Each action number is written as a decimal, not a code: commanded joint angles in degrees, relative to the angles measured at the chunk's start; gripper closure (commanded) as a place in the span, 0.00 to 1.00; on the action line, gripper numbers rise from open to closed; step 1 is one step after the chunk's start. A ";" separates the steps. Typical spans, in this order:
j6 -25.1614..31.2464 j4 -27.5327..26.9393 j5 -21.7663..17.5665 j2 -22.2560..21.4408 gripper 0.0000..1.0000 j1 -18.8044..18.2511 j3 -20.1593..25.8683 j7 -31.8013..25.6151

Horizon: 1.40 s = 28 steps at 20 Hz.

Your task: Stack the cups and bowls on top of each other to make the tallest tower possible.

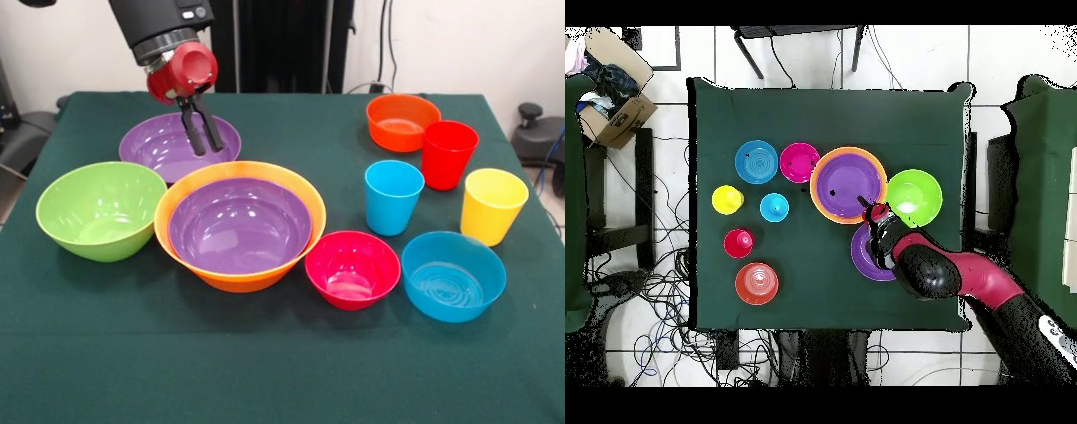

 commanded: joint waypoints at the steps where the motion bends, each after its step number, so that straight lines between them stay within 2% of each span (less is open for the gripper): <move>1: 4.10 -0.28 -3.56 -1.89 0.00 3.33 -1.69 -5.56; 7: 6.05 1.11 -0.70 -5.56 0.00 5.12 -2.76 -2.91; 18: 10.30 4.44 6.16 -18.94 0.00 10.98 -4.28 1.20; 28: 18.08 1.29 12.56 -26.51 0.00 16.56 -7.83 1.28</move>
